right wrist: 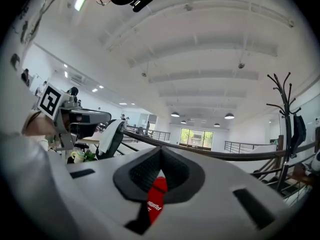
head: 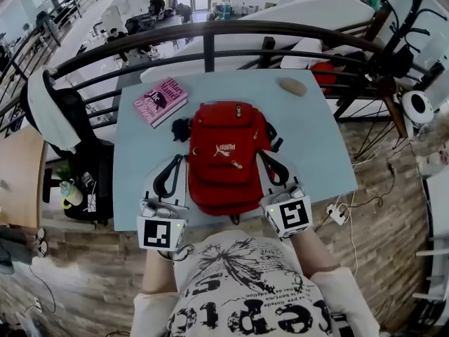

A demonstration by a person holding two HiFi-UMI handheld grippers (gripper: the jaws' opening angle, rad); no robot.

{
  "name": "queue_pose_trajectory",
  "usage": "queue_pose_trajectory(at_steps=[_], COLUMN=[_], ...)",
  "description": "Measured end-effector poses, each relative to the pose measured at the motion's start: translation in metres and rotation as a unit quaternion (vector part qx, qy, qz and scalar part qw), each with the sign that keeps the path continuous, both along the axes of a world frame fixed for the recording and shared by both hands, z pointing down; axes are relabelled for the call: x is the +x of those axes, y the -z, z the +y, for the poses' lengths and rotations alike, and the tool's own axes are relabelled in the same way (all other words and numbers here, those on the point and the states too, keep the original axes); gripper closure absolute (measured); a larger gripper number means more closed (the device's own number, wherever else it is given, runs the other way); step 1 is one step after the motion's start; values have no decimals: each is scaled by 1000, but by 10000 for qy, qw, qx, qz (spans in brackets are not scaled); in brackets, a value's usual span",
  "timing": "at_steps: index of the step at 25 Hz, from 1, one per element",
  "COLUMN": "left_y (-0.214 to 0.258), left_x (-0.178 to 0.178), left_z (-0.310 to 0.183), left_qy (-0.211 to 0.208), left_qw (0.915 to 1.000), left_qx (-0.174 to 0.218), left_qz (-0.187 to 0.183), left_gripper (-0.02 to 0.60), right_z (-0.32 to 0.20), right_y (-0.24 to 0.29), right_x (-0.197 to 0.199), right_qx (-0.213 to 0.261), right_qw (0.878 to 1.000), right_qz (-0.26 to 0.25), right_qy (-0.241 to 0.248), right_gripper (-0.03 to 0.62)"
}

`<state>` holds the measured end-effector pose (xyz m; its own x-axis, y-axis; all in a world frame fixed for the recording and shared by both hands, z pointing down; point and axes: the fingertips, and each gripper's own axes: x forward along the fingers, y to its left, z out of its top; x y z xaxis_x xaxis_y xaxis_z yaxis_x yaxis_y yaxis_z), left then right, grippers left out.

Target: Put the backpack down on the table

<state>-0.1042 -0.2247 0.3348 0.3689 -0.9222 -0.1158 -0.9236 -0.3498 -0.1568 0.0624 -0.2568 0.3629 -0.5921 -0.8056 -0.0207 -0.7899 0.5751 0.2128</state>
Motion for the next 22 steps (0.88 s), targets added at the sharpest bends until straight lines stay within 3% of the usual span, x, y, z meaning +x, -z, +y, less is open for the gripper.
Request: queue_pose_trajectory(at_steps=[22], left_y=[-18], left_x=[1], left_z=[-18], left_qy=[229], left_qw=[9992], left_qx=[-239], left_qz=[-213], left_gripper=[571], right_z=[-18], right_y=[-9], right_x=[2], right_qx=[-188], right_qw=[9991], right_qz=[-293], right_qy=[246], right_gripper=[605])
